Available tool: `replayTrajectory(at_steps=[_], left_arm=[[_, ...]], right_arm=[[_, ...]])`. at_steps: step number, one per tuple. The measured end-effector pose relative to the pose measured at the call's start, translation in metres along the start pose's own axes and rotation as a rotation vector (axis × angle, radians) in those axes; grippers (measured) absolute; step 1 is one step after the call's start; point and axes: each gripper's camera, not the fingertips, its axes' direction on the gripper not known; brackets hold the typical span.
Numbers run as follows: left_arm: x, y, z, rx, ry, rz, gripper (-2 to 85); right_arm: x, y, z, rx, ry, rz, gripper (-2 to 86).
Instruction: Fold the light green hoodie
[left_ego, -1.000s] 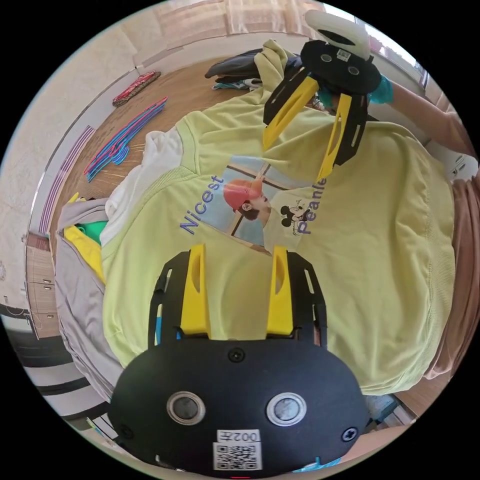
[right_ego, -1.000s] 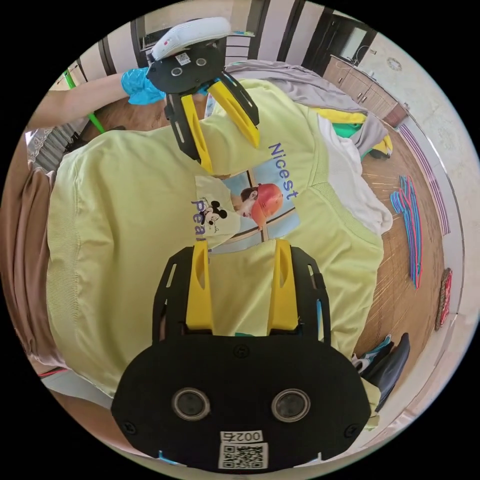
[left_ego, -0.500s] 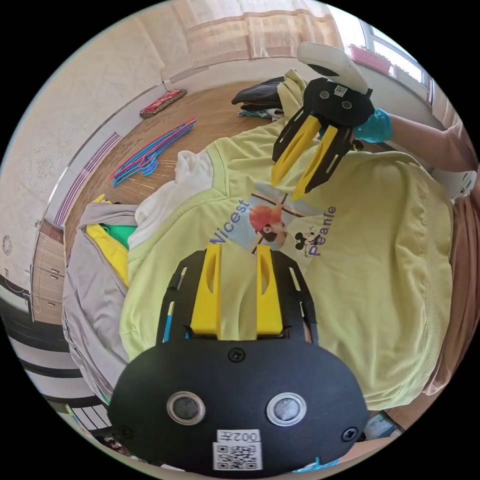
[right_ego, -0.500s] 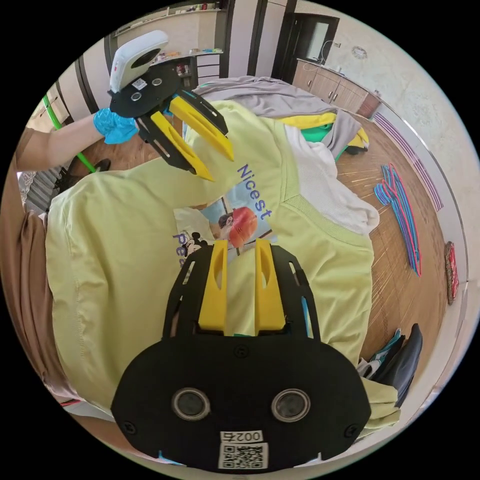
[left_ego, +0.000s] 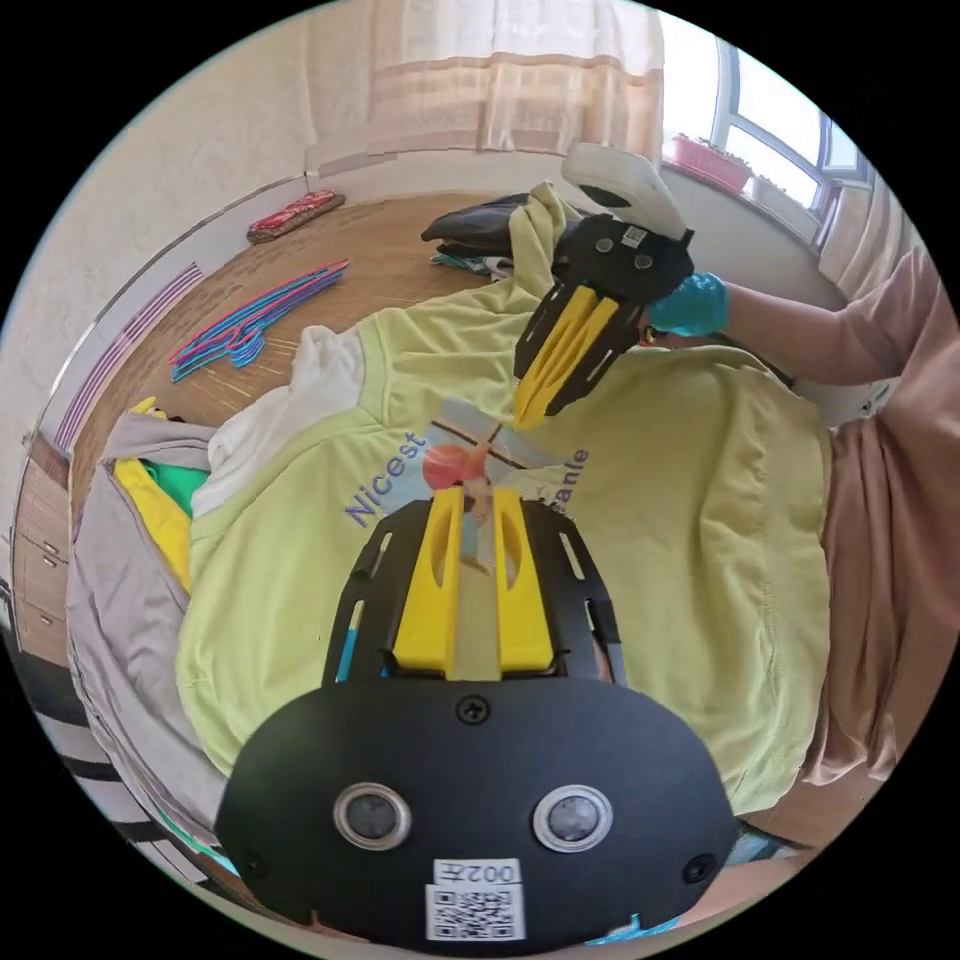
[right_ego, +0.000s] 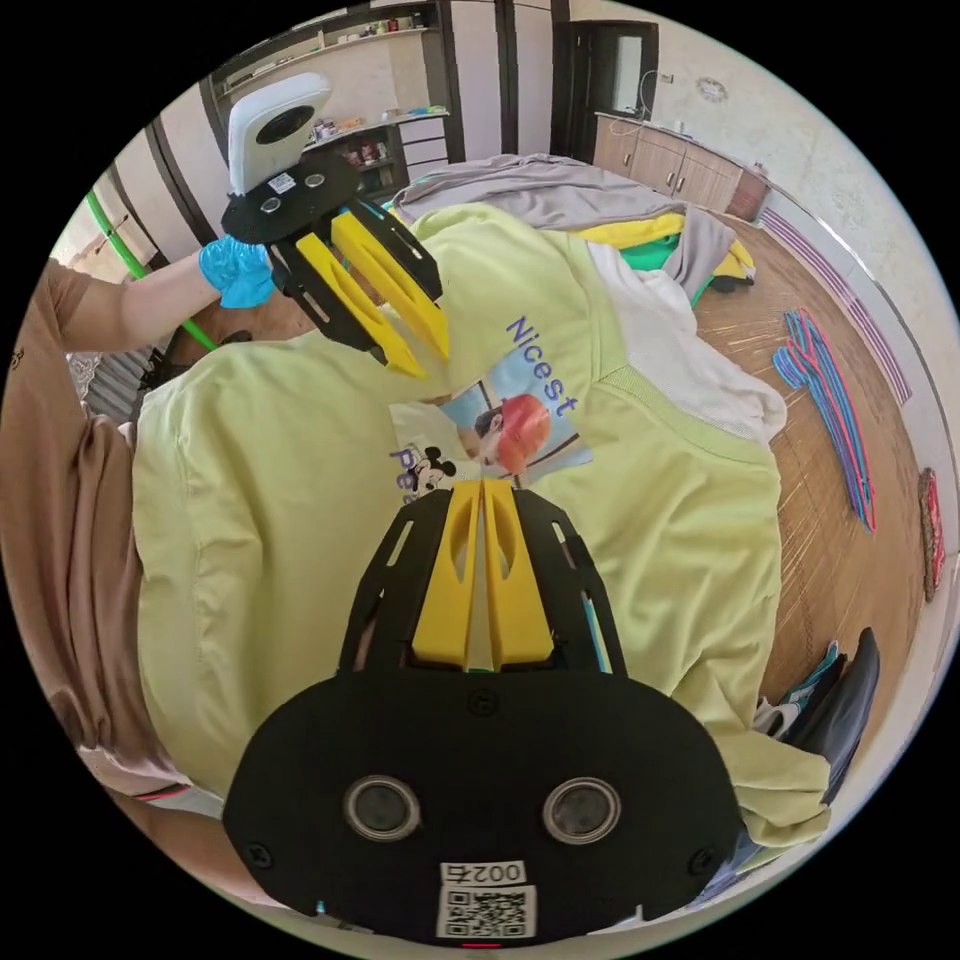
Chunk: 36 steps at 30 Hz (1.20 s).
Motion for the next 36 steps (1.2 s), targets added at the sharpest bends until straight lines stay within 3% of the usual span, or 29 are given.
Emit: replayTrajectory(at_steps=[7, 13, 20, 28, 36], left_arm=[[0.023, 0.001, 0.026, -0.060, 0.079, 0.017, 1.7], [0.016, 0.000, 0.018, -0.064, -0.003, -0.055, 2.1], [-0.011, 0.008, 0.007, -0.124, -0.080, -0.323, 1.8], [-0.008, 0.012, 0.008, -0.123, -0.080, -0.354, 1.6], [-0.020, 0.006, -0.013, -0.057, -0.151, -0.409, 1.7]], right_arm=[[-0.015, 0.022, 0.015, -0.063, -0.015, 0.026, -0.9], [-0.012, 0.021, 0.006, 0.008, 0.033, 0.066, -0.9], [-0.006, 0.018, 0.000, 0.060, 0.164, 0.156, -0.9], [-0.009, 0.019, 0.010, 0.008, 0.223, 0.138, -0.9], [0.019, 0.028, -0.013, 0.148, 0.224, 0.243, -0.8]])
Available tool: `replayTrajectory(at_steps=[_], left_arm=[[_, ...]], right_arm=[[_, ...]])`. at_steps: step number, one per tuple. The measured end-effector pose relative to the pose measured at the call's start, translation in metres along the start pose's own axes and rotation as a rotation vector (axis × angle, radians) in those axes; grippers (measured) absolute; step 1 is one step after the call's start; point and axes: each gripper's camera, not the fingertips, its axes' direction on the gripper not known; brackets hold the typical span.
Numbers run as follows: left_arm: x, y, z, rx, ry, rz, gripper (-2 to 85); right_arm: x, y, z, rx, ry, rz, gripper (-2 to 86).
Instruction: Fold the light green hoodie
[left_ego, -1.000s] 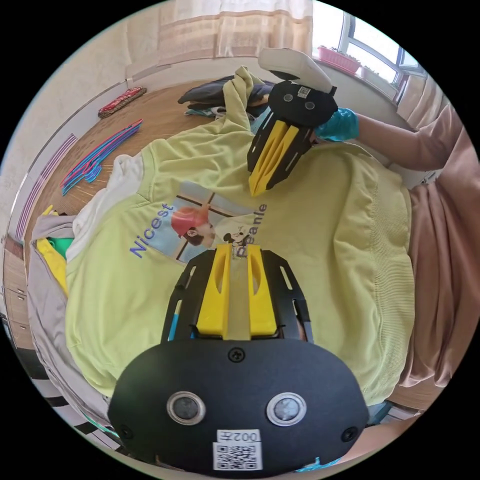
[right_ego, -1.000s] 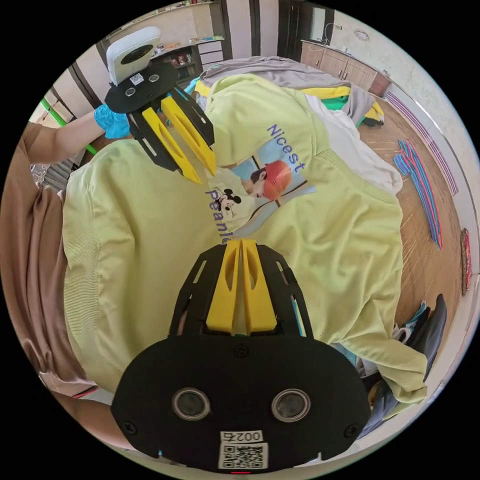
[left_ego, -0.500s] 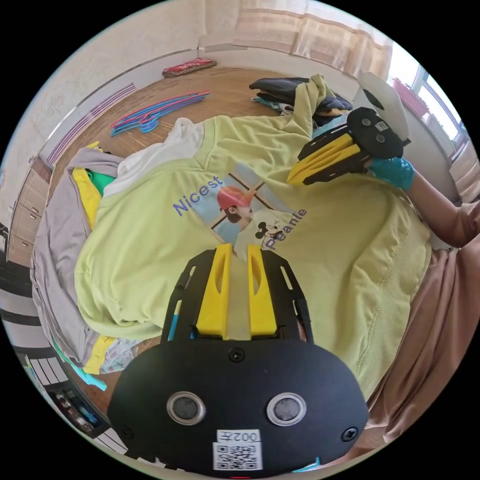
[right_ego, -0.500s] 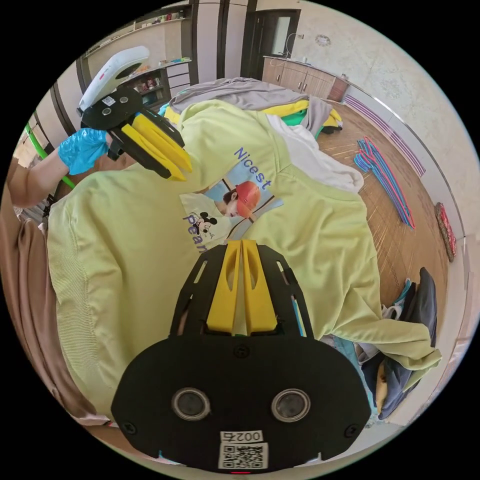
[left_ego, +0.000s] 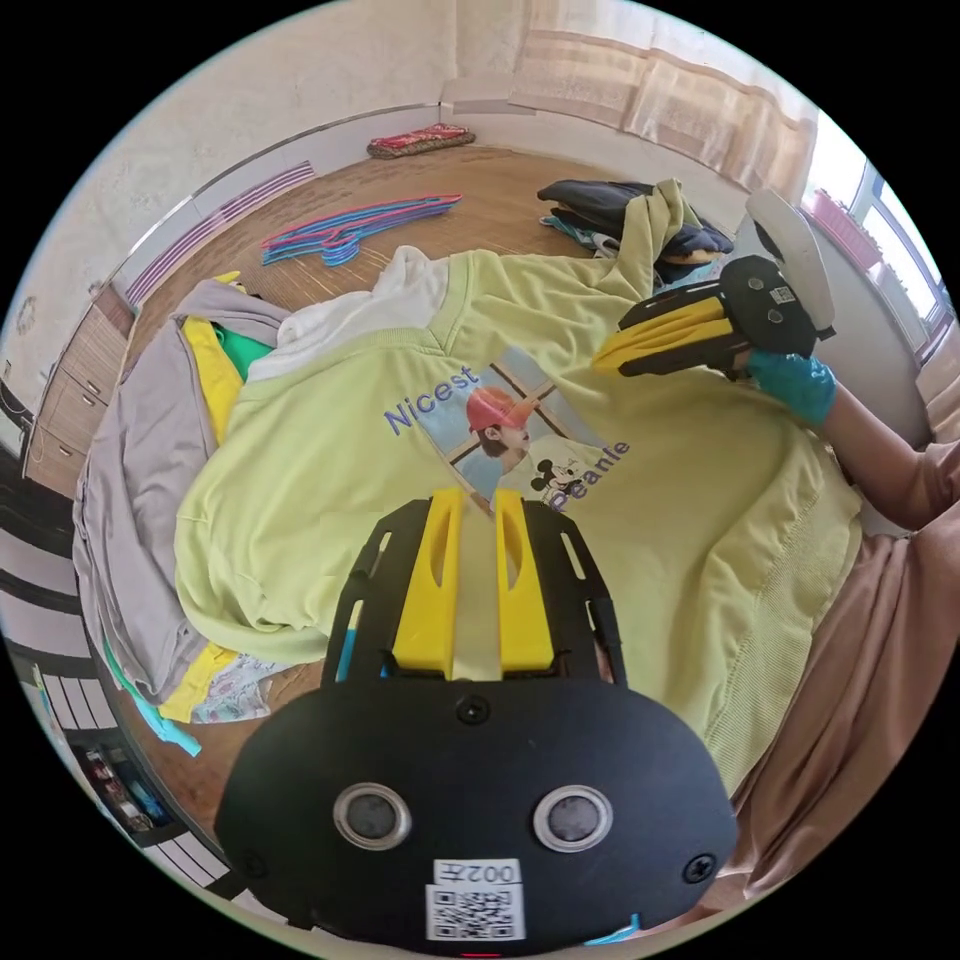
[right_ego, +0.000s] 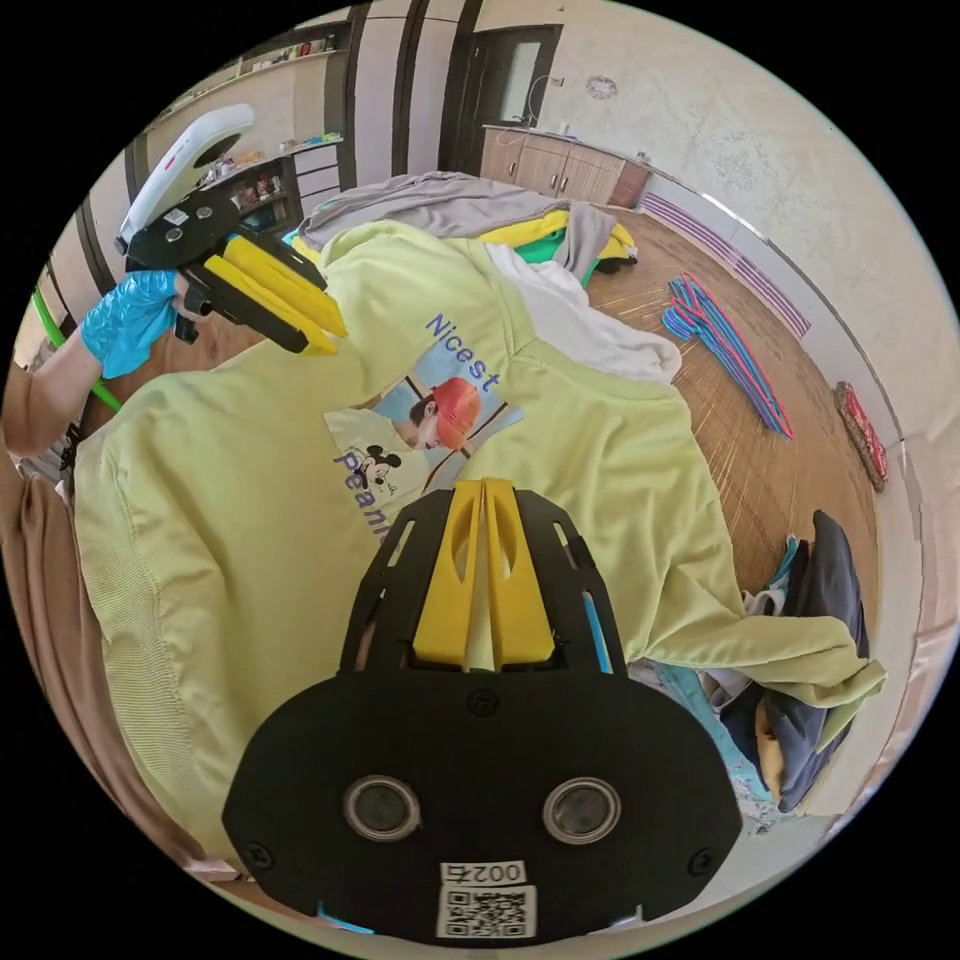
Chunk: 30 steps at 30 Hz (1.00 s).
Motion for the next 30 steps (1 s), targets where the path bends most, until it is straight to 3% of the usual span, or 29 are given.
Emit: replayTrajectory(at_steps=[10, 17, 25, 30], left_arm=[[0.004, -0.017, -0.024, 0.134, -0.077, -0.029, 2.1], [-0.003, -0.039, -0.037, 0.216, -0.113, -0.071, 2.4], [-0.036, -0.067, -0.014, 0.183, -0.193, -0.144, 4.7], [-0.082, -0.088, 0.018, 0.145, -0.197, -0.276, 9.3]], right_arm=[[0.034, 0.001, -0.001, 0.049, 0.032, 0.075, -0.1], [0.079, 0.002, -0.004, 0.111, 0.016, 0.182, 5.1], [0.130, -0.016, 0.000, 0.190, 0.020, 0.263, 8.5], [0.160, -0.052, 0.021, 0.124, 0.090, 0.193, 9.9]])
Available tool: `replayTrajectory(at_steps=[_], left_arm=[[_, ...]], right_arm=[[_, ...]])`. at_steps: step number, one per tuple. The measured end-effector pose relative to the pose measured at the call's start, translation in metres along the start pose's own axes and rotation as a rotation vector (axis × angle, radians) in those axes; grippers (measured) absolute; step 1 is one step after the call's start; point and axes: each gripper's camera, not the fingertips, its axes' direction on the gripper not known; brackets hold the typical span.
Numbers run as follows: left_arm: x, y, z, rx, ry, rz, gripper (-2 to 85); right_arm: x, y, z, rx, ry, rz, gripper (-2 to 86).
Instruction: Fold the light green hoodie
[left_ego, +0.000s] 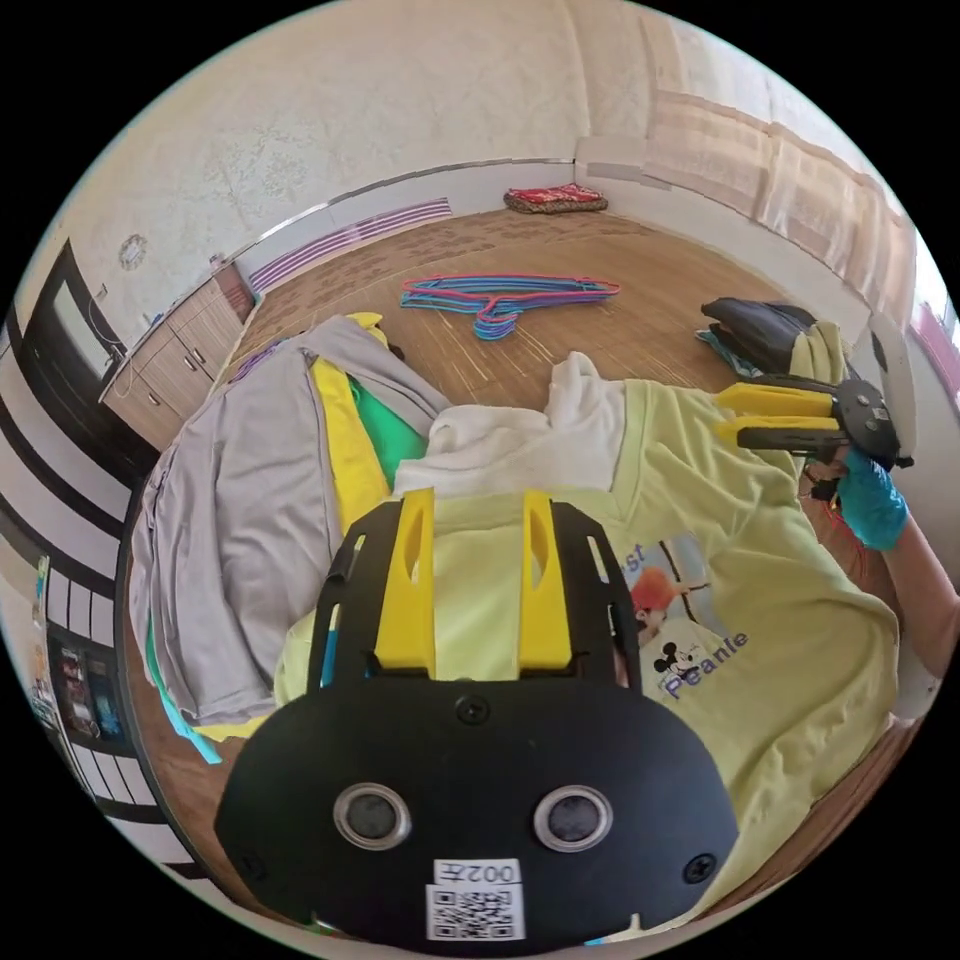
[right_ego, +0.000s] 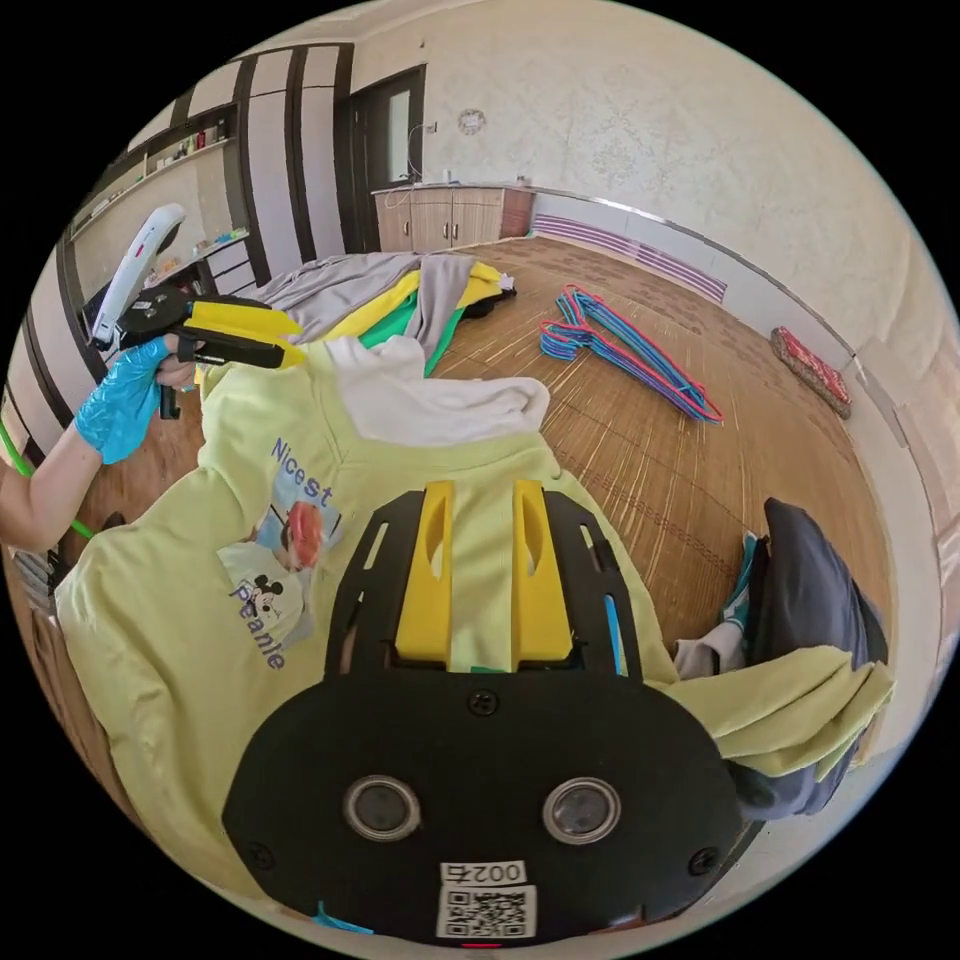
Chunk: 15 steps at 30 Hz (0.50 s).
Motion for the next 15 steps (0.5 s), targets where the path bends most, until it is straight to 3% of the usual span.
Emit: replayTrajectory(at_steps=[15], left_arm=[[-0.004, -0.016, 0.057, -0.139, -0.014, 0.014, 10.8]], right_arm=[[0.051, -0.058, 0.079, -0.163, -0.107, 0.059, 11.8]])
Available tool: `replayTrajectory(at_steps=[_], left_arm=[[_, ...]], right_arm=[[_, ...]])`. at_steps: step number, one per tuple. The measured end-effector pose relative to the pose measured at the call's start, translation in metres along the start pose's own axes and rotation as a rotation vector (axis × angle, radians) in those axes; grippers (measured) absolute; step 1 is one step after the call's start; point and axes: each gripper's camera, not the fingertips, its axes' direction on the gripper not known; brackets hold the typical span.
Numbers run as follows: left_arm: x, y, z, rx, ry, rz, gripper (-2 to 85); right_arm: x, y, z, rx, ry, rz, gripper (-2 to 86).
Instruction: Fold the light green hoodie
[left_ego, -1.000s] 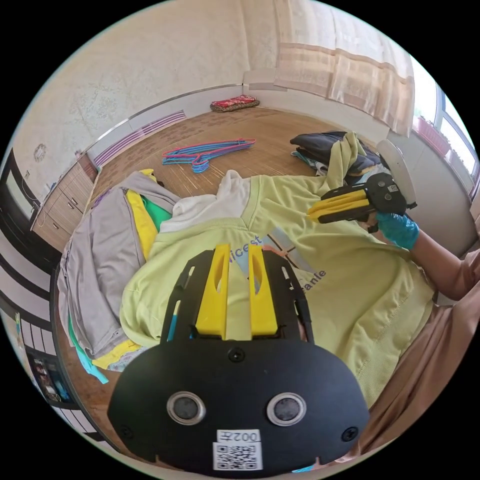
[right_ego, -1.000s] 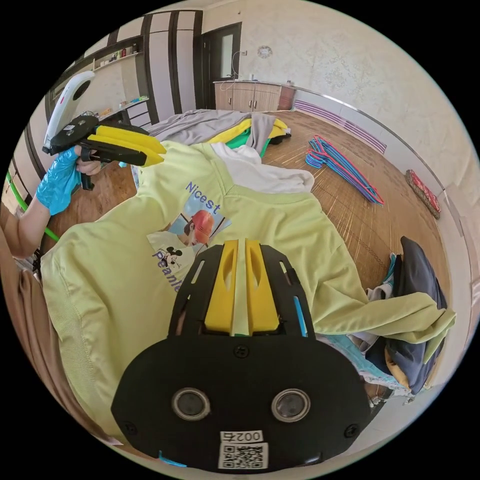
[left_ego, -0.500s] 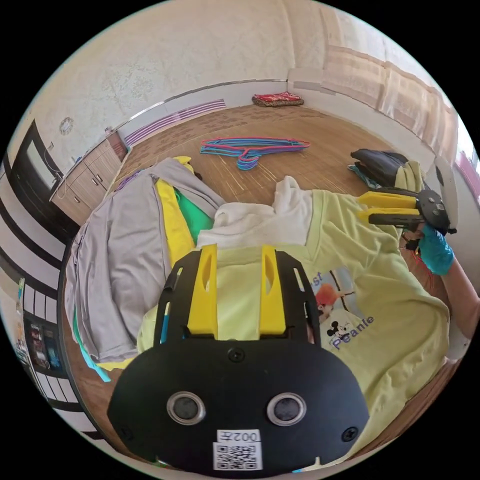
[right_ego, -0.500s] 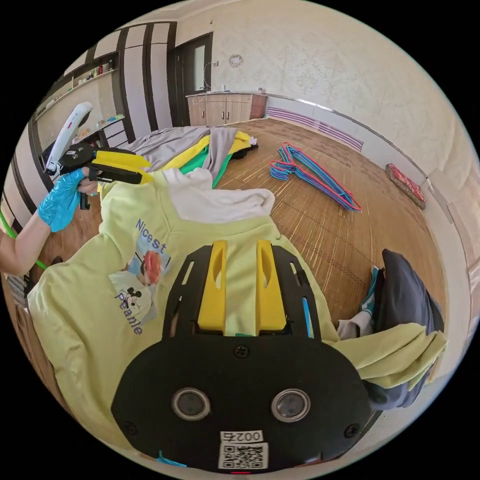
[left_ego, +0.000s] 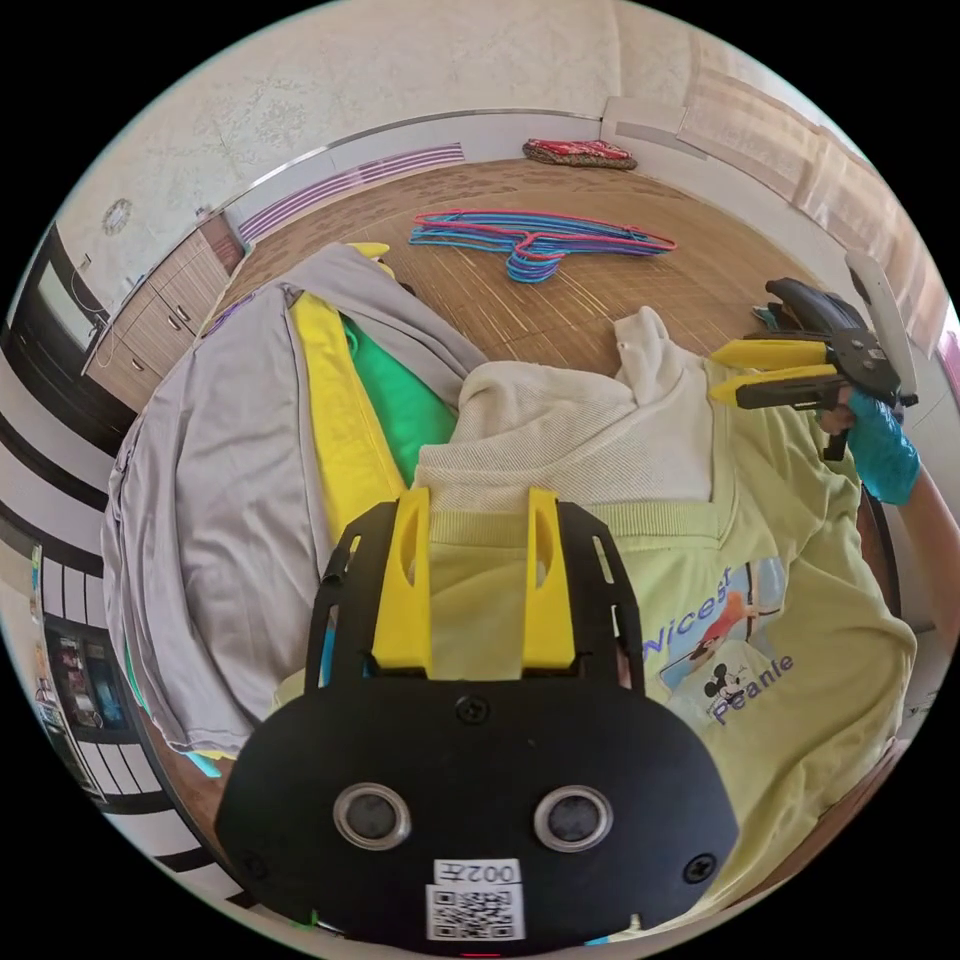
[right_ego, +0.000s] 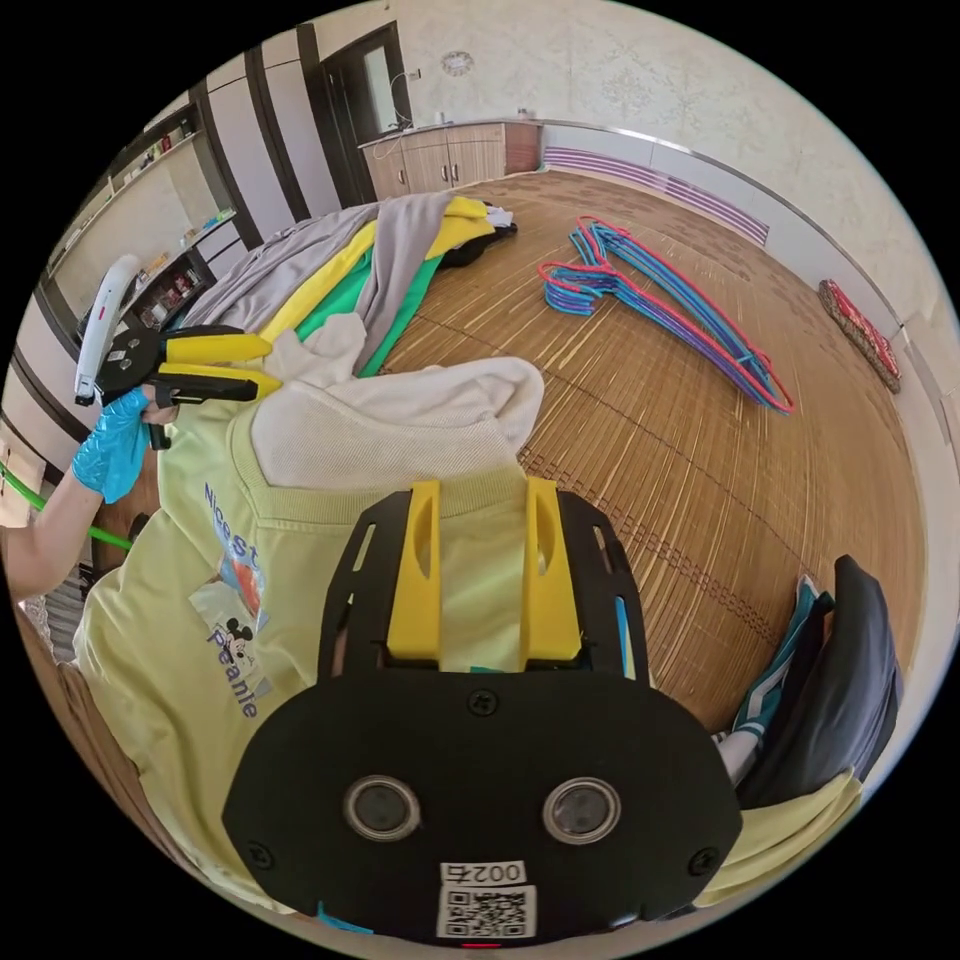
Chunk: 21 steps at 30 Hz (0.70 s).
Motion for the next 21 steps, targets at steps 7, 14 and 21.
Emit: replayTrajectory(at_steps=[7, 14, 21], left_arm=[[0.024, 0.009, -0.017, 0.029, -0.114, 0.061, 0.8], [0.040, 0.025, -0.086, 0.233, -0.209, 0.042, 3.4], [0.047, 0.010, -0.157, 0.394, -0.279, -0.004, 6.3]], right_arm=[[-0.018, 0.002, -0.006, -0.001, 0.067, -0.047, 4.4], [-0.032, 0.022, -0.066, 0.253, 0.156, -0.002, 1.8], [-0.051, 0.019, -0.138, 0.501, 0.296, 0.019, 1.0]])
